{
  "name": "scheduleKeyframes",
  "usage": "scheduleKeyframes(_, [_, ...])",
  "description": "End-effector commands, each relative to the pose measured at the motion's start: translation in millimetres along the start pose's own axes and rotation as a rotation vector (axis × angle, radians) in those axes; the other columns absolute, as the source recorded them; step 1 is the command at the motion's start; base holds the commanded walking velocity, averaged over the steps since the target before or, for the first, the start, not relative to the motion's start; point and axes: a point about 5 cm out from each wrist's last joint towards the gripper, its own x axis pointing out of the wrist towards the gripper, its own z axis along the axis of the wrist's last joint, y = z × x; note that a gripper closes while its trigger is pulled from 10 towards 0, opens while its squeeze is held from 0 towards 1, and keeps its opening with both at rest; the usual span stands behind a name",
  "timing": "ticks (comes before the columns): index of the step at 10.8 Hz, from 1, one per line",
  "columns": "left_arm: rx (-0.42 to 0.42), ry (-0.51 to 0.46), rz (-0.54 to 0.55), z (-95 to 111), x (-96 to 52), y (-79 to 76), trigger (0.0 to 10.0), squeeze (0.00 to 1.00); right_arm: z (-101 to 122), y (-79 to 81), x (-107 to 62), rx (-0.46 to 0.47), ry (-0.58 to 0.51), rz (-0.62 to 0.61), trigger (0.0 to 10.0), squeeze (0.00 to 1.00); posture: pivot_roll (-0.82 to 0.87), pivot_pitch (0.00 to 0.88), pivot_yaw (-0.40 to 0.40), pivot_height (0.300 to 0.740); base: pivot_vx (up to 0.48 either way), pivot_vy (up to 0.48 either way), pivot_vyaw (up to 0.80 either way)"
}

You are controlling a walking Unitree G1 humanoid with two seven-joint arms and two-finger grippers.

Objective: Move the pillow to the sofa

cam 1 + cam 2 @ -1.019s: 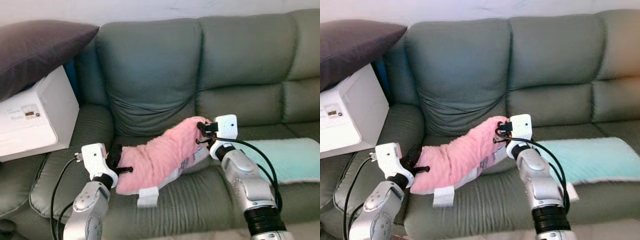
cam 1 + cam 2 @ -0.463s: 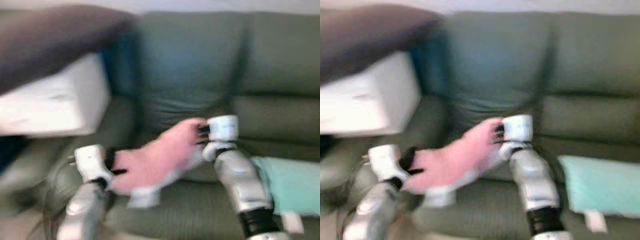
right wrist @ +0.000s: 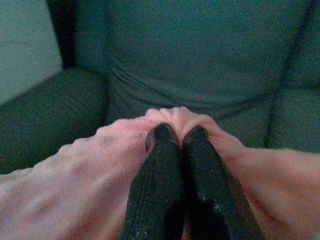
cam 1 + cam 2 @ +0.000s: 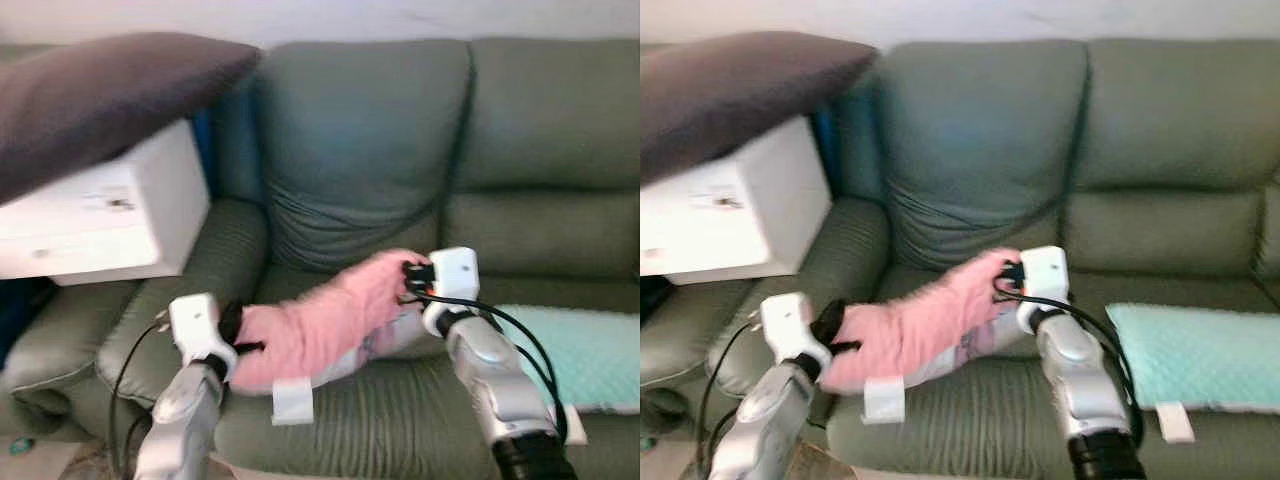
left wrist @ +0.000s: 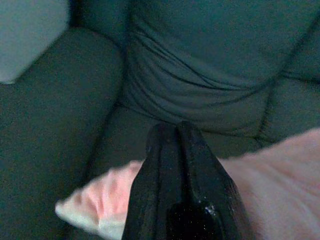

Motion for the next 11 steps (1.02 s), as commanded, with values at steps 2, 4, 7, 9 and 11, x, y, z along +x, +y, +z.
scheduleKeyframes(2, [0.027, 0.003, -0.021, -1.0, 12.7, -1.6, 10.0, 0.00, 0.7, -1.0, -7.8, -0.004, -0.025, -0.036, 10.0, 0.00, -0.27, 0.062, 0.093, 0.740, 0.000, 0.000, 0.00])
scheduleKeyframes(4, [0.031, 0.014, -0.076, -6.4, 23.7, -9.5, 10.0, 0.00, -14.5, -12.5, -20.0, -0.007, 0.010, -0.150, 10.0, 0.00, -0.28, 0.117, 0.118, 0.740, 0.000, 0.000, 0.00])
scheduleKeyframes(7, [0.052, 0.018, -0.161, -11.8, 31.6, -20.0, 10.0, 0.00, -21.5, -10.4, -29.8, -0.026, 0.021, -0.218, 10.0, 0.00, -0.29, 0.185, 0.157, 0.740, 0.000, 0.000, 0.00])
scheduleKeyframes(9, [0.008, 0.021, -0.216, -10.6, 46.2, -36.4, 10.0, 0.00, -25.0, -13.9, -31.8, 0.001, 0.033, -0.295, 10.0, 0.00, -0.31, 0.230, 0.180, 0.740, 0.000, 0.000, 0.00])
scheduleKeyframes(11, [-0.024, 0.019, -0.222, -7.1, 53.6, -44.6, 10.0, 0.00, -20.4, -22.3, -28.1, 0.000, 0.019, -0.335, 10.0, 0.00, -0.33, 0.252, 0.185, 0.740, 0.000, 0.000, 0.00])
